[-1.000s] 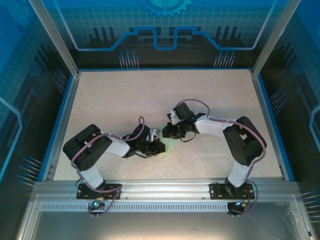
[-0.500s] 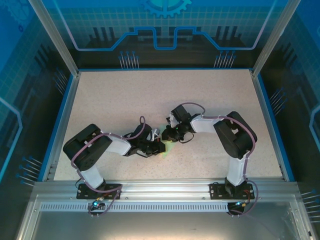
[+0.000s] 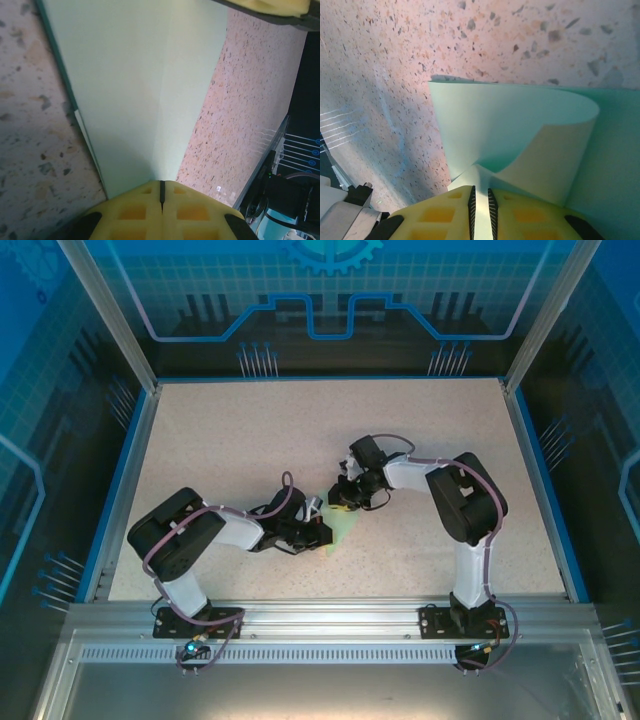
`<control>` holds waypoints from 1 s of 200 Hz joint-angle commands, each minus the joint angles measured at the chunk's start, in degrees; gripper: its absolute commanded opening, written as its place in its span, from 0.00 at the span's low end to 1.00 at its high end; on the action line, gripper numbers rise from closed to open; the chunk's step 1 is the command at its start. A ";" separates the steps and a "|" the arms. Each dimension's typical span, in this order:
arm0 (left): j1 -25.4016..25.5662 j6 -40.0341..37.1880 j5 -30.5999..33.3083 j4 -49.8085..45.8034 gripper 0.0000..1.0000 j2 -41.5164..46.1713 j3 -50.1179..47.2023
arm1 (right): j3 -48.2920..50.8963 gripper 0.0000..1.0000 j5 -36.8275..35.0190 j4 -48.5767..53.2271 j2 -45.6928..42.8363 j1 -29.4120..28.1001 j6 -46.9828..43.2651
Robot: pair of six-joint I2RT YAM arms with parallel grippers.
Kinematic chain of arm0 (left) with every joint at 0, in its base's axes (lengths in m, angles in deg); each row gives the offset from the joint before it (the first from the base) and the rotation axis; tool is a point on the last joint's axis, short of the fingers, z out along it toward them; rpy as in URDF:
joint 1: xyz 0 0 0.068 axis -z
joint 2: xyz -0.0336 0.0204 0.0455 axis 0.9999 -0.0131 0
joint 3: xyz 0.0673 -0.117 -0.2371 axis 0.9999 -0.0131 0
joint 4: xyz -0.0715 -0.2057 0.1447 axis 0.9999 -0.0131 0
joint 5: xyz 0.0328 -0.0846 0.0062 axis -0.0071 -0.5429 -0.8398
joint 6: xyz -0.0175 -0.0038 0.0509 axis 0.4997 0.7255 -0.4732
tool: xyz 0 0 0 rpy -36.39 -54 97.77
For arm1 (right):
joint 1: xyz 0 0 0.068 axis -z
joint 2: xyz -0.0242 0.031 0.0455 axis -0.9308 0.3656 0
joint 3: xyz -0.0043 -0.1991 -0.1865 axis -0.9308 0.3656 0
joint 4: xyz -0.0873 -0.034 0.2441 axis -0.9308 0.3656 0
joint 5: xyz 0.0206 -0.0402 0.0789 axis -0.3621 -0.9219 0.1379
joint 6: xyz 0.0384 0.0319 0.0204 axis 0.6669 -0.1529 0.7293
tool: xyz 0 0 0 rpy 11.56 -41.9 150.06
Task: Fold a paper plane with a square sheet of paper (pick it up from the middle)
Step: Fourth fold the wing at the center of the table.
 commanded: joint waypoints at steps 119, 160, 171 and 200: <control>3.89 -1.04 4.72 -10.51 0.00 -5.27 -2.23 | -7.33 0.21 -9.22 0.09 5.17 7.48 -1.31; 3.92 -1.13 4.64 -10.70 0.00 -5.32 -2.00 | -6.98 0.22 -9.41 1.03 3.91 7.77 -2.00; 4.04 -1.12 4.61 -10.76 0.00 -5.32 -1.79 | -6.71 0.22 -9.12 1.09 2.25 7.77 -2.47; 4.38 -1.21 4.72 -10.84 0.00 -4.92 -1.73 | -5.42 0.23 -8.75 2.40 -3.68 7.77 -3.54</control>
